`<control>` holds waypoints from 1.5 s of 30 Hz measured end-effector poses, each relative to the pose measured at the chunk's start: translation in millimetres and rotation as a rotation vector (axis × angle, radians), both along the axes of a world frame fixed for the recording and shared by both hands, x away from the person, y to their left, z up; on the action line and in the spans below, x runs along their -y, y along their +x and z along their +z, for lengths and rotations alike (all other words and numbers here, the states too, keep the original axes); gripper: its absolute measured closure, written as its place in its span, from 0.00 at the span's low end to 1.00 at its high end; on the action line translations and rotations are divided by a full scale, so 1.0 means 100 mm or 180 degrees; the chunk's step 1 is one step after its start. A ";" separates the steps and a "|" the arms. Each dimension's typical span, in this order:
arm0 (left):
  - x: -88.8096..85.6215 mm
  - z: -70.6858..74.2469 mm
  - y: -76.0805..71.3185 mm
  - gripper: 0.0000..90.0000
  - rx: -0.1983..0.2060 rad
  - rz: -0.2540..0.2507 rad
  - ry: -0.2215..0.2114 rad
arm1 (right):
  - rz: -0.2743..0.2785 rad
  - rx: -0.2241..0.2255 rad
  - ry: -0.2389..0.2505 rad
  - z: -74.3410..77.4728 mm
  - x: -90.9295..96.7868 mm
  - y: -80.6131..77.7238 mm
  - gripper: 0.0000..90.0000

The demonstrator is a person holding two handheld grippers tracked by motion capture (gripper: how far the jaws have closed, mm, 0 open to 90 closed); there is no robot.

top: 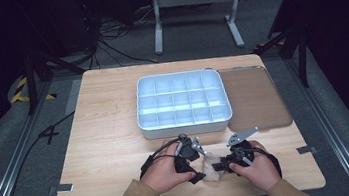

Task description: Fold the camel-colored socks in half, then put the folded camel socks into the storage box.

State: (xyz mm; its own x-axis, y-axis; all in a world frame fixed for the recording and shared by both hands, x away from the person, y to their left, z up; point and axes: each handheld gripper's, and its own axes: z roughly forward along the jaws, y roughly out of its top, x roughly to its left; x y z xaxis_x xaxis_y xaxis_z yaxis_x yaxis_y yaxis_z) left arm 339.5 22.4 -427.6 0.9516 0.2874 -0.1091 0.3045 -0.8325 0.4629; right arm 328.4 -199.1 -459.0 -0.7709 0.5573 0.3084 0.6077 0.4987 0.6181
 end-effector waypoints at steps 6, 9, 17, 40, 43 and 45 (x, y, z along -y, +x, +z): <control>-0.09 0.05 0.03 0.33 -0.0008 0.0071 -0.0063 | 0.0056 0.0097 -0.0030 0.09 0.00 -0.02 0.82; -0.13 0.08 0.04 0.34 -0.0034 0.0136 -0.0074 | 0.0030 0.0122 0.0013 0.15 0.03 -0.03 0.82; -0.19 0.11 0.06 0.34 -0.0044 0.0206 -0.0148 | -0.0060 0.0212 0.0098 0.29 0.14 -0.03 0.82; -0.27 0.14 0.09 0.34 -0.0015 0.0270 -0.0134 | -0.0341 0.0504 0.0254 0.58 0.38 -0.02 0.82; -0.27 0.15 0.09 0.34 -0.0014 0.0274 -0.0130 | -0.0370 0.0549 0.0264 0.59 0.41 -0.02 0.82; -0.28 0.15 0.10 0.34 0.0008 0.0258 -0.0144 | -0.0385 0.0568 0.0276 0.61 0.42 -0.01 0.82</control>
State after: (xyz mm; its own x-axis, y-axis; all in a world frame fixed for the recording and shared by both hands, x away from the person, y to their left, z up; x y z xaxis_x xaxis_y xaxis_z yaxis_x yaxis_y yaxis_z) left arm 349.8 50.8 -412.5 0.9256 0.3584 -0.1215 0.3690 -0.7832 0.5004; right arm 327.4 -241.1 -398.4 -0.7468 0.6262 0.2240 0.5371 0.3693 0.7584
